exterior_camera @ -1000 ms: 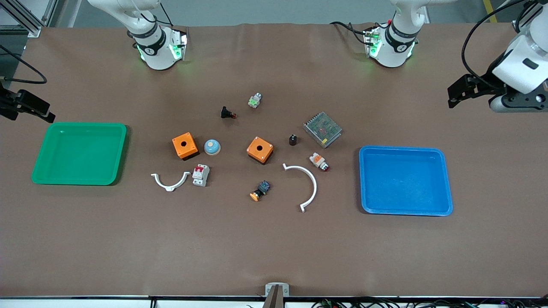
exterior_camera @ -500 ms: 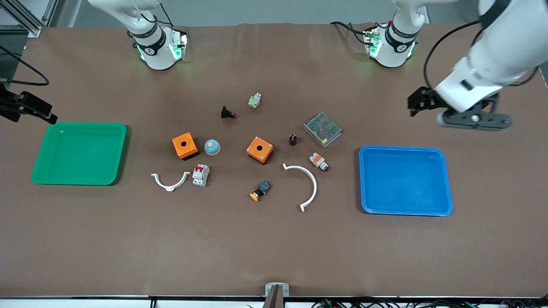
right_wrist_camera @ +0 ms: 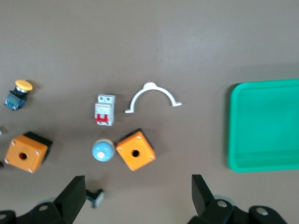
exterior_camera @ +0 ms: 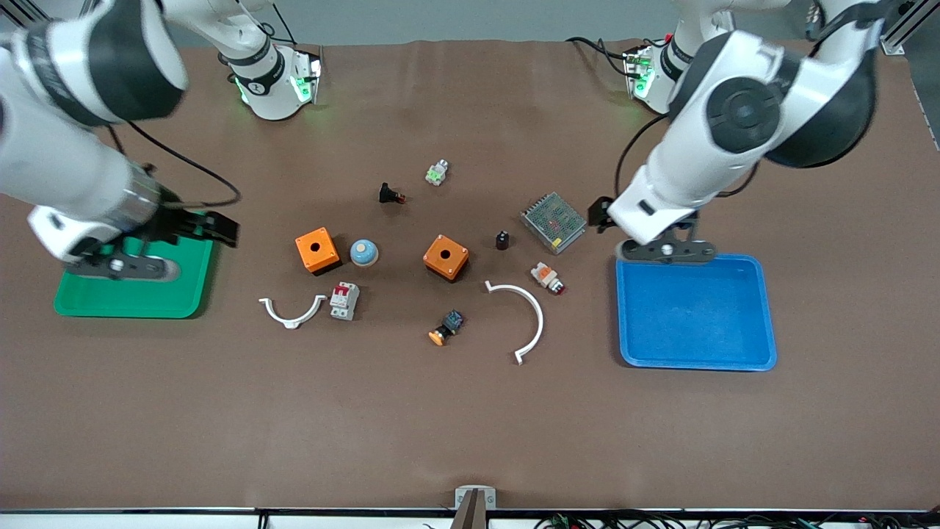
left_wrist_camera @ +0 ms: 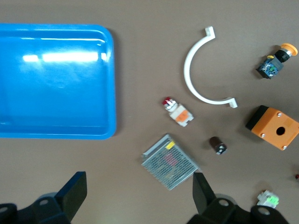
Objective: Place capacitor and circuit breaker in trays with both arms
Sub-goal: 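Lower both grippers and grasp the capacitor and the white breaker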
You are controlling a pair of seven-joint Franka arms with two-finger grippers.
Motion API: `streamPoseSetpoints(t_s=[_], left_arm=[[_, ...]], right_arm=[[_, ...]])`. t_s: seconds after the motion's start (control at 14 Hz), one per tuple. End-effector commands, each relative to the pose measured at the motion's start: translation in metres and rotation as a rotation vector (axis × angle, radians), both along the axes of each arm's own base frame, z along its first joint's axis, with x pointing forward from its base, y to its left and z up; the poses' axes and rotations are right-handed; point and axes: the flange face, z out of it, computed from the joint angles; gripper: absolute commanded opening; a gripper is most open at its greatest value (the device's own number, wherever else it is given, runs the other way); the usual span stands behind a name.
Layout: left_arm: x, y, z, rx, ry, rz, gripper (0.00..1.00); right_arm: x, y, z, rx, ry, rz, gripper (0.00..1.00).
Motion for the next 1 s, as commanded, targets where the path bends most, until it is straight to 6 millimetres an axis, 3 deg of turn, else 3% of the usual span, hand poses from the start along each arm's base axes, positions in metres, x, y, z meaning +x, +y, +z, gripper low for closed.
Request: streamPoseSetpoints(t_s=[0.0, 0.07, 0.14, 0.29, 0.5, 0.79, 0.93], left_arm=[[-0.020, -0.029, -0.046, 0.007, -0.033, 0.050, 1.00], [-0.026, -0.042, -0.063, -0.003, -0.038, 0.069, 0.99], [-0.035, -0.059, -0.083, -0.014, -0.042, 0.094, 0.97], [-0.041, -0.079, -0.120, -0.007, -0.059, 0.151, 0.87], [-0.061, -0.119, -0.173, -0.015, -0.035, 0.240, 0.76], [-0.089, -0.162, -0.233, -0.039, -0.038, 0.317, 0.71], [-0.098, -0.168, -0.254, 0.011, -0.073, 0.330, 0.69]], right_arm=[[0.012, 0.056, -0.067, -0.063, 0.073, -0.018, 1.00], [0.011, 0.071, -0.094, -0.079, 0.106, 0.004, 1.00], [0.010, 0.080, -0.107, -0.085, 0.124, 0.009, 1.00], [0.015, 0.090, -0.141, -0.078, 0.131, 0.014, 1.00], [0.004, 0.095, -0.197, -0.056, 0.077, 0.018, 1.00], [-0.002, 0.086, -0.231, -0.018, 0.034, -0.008, 1.00], [-0.009, 0.084, -0.247, -0.013, 0.020, -0.009, 1.00]])
